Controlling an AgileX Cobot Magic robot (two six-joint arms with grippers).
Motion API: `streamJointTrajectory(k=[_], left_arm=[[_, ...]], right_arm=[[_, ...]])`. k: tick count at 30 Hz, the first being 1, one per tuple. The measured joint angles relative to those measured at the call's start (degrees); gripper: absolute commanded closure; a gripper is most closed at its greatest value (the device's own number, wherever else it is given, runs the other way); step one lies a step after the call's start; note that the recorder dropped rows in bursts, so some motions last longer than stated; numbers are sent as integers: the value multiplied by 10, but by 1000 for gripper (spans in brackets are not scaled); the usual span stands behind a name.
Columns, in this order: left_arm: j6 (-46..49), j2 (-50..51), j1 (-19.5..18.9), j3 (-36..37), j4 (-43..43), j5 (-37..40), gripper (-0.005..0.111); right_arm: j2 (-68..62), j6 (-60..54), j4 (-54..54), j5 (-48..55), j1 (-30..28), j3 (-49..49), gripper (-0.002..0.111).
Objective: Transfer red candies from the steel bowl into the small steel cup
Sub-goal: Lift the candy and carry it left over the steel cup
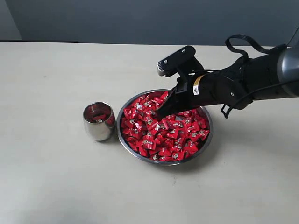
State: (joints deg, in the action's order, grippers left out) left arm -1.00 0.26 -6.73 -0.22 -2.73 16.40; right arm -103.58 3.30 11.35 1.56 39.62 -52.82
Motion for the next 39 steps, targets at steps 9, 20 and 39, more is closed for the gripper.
streamJointTrajectory(k=[9, 20, 39], left_arm=[[0, 0, 0, 0, 0, 0, 106], [0, 0, 0, 0, 0, 0, 106], [0, 0, 0, 0, 0, 0, 106]], right_arm=[[16, 0, 0, 7, 0, 0, 109], [16, 10, -1, -71, 2, 0, 109], [-39, 18, 30, -162, 92, -75, 109]])
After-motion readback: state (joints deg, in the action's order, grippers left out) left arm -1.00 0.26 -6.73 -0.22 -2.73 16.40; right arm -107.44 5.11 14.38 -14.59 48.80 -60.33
